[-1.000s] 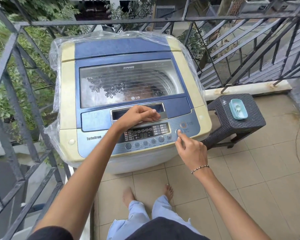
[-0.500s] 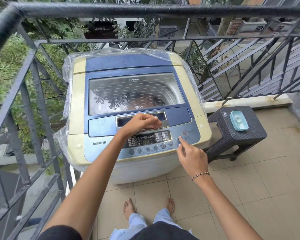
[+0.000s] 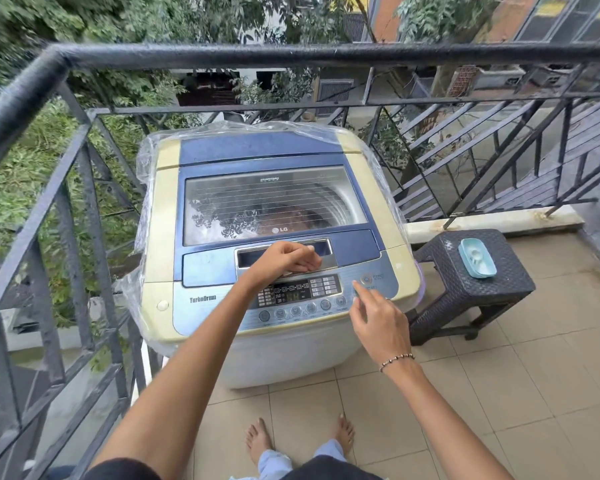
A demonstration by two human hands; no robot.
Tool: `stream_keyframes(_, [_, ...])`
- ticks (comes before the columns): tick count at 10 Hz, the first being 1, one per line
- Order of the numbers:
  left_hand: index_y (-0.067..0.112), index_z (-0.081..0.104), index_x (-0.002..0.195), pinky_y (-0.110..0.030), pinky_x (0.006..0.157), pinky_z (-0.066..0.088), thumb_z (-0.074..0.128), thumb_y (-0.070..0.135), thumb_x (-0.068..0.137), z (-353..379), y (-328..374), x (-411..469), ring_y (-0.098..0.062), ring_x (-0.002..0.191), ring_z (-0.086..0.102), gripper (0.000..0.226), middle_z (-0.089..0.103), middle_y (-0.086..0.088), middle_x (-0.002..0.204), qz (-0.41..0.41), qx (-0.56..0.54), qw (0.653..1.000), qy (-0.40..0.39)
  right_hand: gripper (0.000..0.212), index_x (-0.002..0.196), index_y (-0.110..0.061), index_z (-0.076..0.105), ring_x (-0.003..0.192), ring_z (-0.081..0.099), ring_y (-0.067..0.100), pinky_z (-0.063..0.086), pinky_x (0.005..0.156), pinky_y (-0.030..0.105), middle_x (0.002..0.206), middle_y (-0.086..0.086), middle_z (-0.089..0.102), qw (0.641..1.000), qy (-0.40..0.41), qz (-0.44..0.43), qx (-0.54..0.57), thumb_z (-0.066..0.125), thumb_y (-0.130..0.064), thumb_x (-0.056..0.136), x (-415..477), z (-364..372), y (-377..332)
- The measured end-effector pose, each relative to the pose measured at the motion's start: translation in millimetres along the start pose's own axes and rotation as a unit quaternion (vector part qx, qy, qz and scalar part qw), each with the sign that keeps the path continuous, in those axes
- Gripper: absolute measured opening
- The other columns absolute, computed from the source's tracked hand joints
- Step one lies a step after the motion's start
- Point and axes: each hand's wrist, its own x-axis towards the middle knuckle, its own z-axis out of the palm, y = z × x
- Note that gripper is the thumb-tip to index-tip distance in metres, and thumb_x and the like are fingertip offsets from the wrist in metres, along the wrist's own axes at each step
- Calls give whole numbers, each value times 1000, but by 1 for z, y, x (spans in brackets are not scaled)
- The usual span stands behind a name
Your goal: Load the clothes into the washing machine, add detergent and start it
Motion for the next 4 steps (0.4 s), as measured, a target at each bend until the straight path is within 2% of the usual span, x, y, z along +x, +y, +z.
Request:
stream_keyframes(2, [0,70,101,-30,90,54,47,27,99,-4,0,-14,-26,97,70,36,74,-14,99,5,-8,1000,30,27,108,-8,66,72,60,22,54,61,34,79,2,61,999,15,-35,15,64,-7,81,4,-1,-6])
stream_keyframes(3, [1,71,100,-29,86,54,50,27,98,-7,-3,-20,-24,93,71,33,74,-13,98,18,-28,997,75,28,110,-7,65,79,56,23,53,70,35,83,2,60,997,10,-67,29,62,-7,82,7,2,-6])
stream_keyframes(4, [14,73,97,-36,83,55,53,34,96,0,-3,-29,-21,88,72,28,74,-4,99,28,-5,989,145,31,115,-7,63,93,57,23,53,81,38,99,3,64,996,-7,-75,40,58,-12,85,12,6,-15])
